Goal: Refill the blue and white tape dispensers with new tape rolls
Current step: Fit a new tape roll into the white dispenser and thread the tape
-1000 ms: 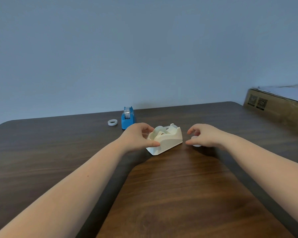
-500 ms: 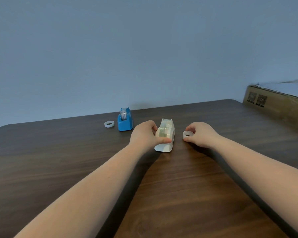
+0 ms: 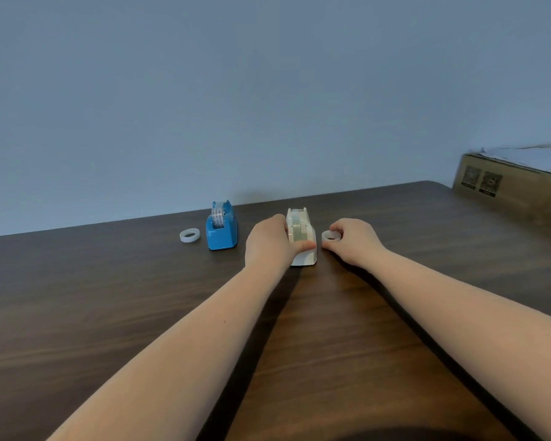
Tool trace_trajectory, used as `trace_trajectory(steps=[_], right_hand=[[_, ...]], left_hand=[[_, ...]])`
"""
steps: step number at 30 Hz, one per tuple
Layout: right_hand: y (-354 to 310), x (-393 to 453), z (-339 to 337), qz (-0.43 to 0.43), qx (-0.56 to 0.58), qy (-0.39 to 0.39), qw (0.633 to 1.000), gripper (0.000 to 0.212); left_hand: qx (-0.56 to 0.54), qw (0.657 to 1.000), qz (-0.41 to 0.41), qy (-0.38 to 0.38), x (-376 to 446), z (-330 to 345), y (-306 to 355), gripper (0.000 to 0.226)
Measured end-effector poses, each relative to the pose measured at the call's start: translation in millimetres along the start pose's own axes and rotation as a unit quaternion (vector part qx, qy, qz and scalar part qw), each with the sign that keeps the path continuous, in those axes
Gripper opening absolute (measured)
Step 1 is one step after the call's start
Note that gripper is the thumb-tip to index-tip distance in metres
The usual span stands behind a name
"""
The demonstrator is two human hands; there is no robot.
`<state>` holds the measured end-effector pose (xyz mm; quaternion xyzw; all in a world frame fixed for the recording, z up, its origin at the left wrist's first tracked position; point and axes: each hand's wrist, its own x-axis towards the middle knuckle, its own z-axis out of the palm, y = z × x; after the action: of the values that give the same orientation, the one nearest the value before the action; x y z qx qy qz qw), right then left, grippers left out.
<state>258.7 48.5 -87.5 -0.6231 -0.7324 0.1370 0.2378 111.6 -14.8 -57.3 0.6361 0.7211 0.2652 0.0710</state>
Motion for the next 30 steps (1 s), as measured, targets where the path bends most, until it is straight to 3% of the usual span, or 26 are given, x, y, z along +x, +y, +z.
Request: trace_trajectory(steps=[7,10,12,13,17,30], right_hand=[[-7,32,12,-0.002,-0.016,0.003,1.0,0.045],[-5,45,18,-0.004,-0.012,0.005,1.0,0.016],[-6,52,20,0.0,-0.005,0.005,1.0,0.022],[-8,53,19,0.002,-0.001,-0.002,1.0,0.014],[-8,63,23,0.004,0.009,0.003,1.0,0.048],[-5,72,28,0.002,0.015,0.014,1.0,0.042]], left_hand=[[0.012,1.0,0.0,0.022,27,9,-5,0.055],[0.016,1.0,-0.003,0.026,39,11,-7,0.055],[0.019,0.999,-0.006,0.029,47,13,-10,0.055],[0.017,0.999,-0.006,0.033,50,15,-12,0.055],[0.021,0.998,-0.005,0.06,58,23,-17,0.056],[0.009,0.997,-0.005,0.081,67,32,-19,0.052]])
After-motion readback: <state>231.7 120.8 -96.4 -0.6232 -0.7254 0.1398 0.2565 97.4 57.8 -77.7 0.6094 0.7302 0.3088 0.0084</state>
